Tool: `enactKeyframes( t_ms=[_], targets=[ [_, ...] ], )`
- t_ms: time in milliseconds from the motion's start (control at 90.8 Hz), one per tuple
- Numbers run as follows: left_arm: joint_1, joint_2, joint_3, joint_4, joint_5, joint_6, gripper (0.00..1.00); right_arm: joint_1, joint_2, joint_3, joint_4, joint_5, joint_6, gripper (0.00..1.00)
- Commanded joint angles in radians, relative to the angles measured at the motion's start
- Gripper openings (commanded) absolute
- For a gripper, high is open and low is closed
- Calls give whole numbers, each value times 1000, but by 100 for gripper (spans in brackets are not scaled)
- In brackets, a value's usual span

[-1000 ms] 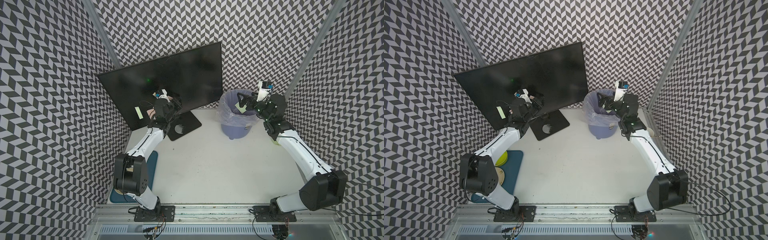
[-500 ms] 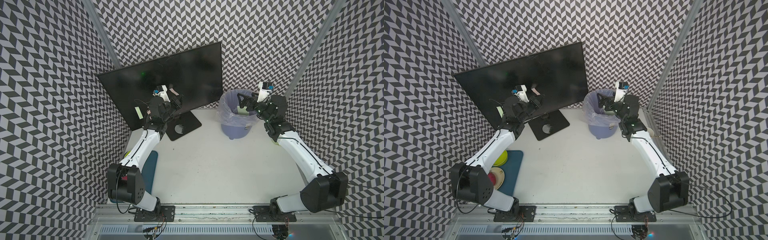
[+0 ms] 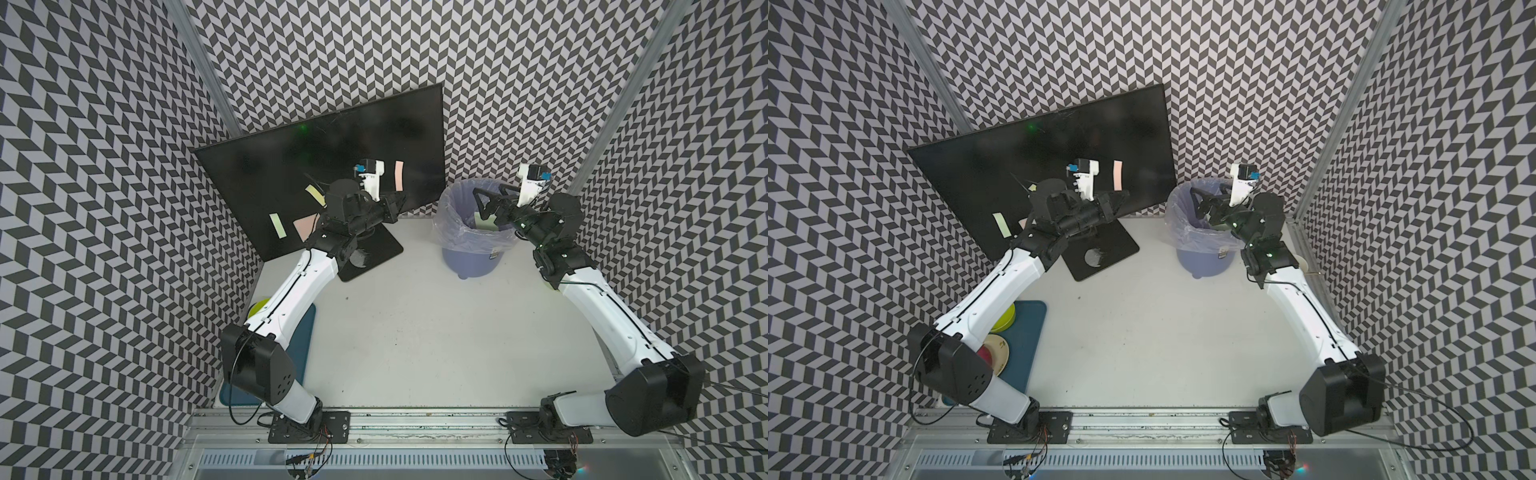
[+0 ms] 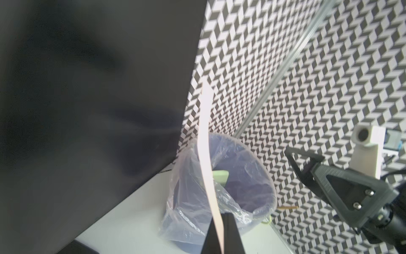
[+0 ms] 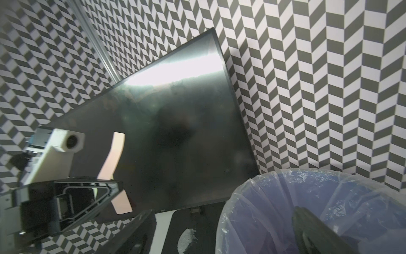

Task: Remove the sticky note from the monitor
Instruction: Place the sticky note in the trash bin.

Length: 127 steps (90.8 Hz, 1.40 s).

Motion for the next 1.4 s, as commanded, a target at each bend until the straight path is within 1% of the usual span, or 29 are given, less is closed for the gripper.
enactKeyframes(
  t_ms=[0, 143, 231, 474, 595, 771, 881, 980, 1124, 1355, 1388],
  targets=[
    [-39, 45, 52, -121, 71, 161, 0, 10, -31, -28, 141, -138, 88, 99],
    [-85, 66, 70, -162, 105, 225, 0, 44, -7, -45, 260, -281, 194, 99],
    [-106, 58, 63, -159, 115, 243, 0, 73, 19, -42, 310, -327, 237, 98],
    [-121, 12, 17, -120, 149, 248, 0, 120, 79, -36, 341, -340, 297, 94],
    [-125, -3, -2, -98, 162, 251, 0, 138, 110, -50, 400, -376, 353, 91],
    [-127, -12, -5, -86, 166, 256, 0, 165, 124, -45, 388, -379, 353, 89],
    [-132, -14, -7, -77, 178, 262, 0, 169, 140, -43, 407, -391, 377, 87],
    [-138, -13, -11, -79, 181, 266, 0, 169, 143, -42, 440, -403, 405, 81],
    [-139, -13, -14, -80, 181, 267, 0, 169, 146, -48, 476, -417, 443, 67],
    [-139, -21, -17, -76, 175, 265, 0, 168, 140, -60, 480, -416, 453, 42],
    [-139, -20, -16, -74, 175, 263, 2, 169, 140, -60, 480, -417, 454, 38]
  ],
)
